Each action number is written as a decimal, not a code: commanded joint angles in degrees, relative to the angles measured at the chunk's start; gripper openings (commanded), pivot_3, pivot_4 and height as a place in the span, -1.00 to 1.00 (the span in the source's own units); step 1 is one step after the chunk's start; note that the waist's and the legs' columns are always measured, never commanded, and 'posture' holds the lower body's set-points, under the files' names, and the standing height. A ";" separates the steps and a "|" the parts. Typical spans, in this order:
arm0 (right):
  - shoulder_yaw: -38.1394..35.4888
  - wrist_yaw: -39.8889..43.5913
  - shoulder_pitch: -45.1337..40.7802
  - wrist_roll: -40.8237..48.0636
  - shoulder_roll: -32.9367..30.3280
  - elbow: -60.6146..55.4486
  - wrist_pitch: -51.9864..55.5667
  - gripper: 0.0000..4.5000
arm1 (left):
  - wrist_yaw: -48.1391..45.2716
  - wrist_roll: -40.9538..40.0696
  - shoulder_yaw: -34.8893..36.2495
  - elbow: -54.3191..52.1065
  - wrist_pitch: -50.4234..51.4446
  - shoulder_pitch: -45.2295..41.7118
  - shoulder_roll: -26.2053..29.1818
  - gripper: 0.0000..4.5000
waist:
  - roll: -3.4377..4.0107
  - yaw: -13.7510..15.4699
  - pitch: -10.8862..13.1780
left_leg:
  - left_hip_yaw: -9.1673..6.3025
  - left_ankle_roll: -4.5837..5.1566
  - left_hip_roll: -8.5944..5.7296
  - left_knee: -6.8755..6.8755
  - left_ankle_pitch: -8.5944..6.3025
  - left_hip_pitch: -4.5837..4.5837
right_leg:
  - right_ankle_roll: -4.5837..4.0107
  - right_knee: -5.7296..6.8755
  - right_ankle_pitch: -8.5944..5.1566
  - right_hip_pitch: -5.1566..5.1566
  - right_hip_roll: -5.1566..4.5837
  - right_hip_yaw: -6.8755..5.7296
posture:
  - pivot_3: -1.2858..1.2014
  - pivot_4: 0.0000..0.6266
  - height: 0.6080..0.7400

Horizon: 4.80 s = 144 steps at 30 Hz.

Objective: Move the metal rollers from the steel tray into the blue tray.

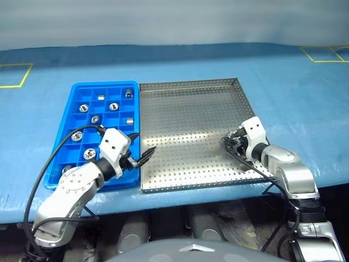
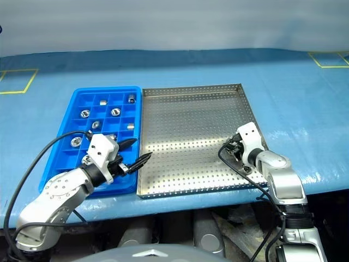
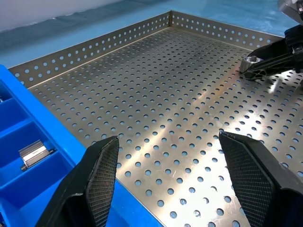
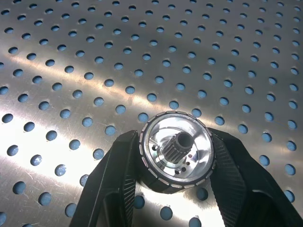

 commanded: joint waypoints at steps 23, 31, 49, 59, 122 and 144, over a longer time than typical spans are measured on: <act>27.60 10.45 -20.46 0.37 18.36 -0.55 -9.87 -0.19 | 4.37 -0.78 26.15 -16.23 0.45 26.34 -1.48 0.64 | -0.04 4.12 0.01 | -0.05 -0.01 0.11 -0.17 0.00 -0.10 | -0.32 -0.13 0.04 -0.13 -0.18 -0.31 | 0.15 -0.52 1.00; 30.20 12.98 -23.34 -0.65 21.99 5.70 -13.33 -0.19 | 5.02 -1.02 28.38 -19.89 -0.92 32.87 -4.16 0.64 | -0.07 5.91 0.02 | -0.16 -0.15 0.11 -0.16 0.10 -0.05 | -0.54 -0.02 -0.11 -0.10 -0.10 -0.41 | 0.21 -0.52 1.00; 28.86 12.44 -25.03 -2.62 26.05 13.81 -17.35 -0.19 | 6.05 -0.74 23.96 -18.60 0.53 27.52 -2.89 0.64 | -0.06 6.18 0.03 | -0.28 -0.31 0.21 -0.21 0.18 -0.06 | -0.61 0.00 -0.12 -0.10 0.15 -0.39 | 0.18 -0.52 1.00; 28.89 14.37 -23.16 -1.58 24.06 10.36 -14.25 -0.19 | 5.14 -0.71 22.33 -16.35 1.16 23.50 -1.38 0.64 | -0.06 5.65 0.03 | -0.29 -0.34 0.21 -0.27 0.20 -0.05 | -0.65 -0.01 -0.14 -0.11 0.15 -0.38 | 0.14 -0.52 1.00; -6.22 13.99 15.14 4.54 -19.79 -21.17 3.71 0.37 | -1.80 0.71 -1.32 3.15 -2.78 -4.60 -0.79 0.64 | -0.05 -1.91 0.03 | 0.22 -0.01 0.14 0.06 0.04 0.00 | 0.11 -0.07 -0.09 -0.05 0.25 0.28 | -0.14 -0.52 1.00; -6.58 13.68 19.11 8.03 -20.44 -21.34 6.31 0.37 | -1.55 1.27 -0.79 2.95 -2.71 -3.72 -0.90 0.64 | -0.06 -1.63 0.03 | 0.43 0.07 0.15 0.06 -0.01 0.04 | 0.14 -0.07 -0.07 -0.07 0.25 0.44 | -0.13 -0.52 1.00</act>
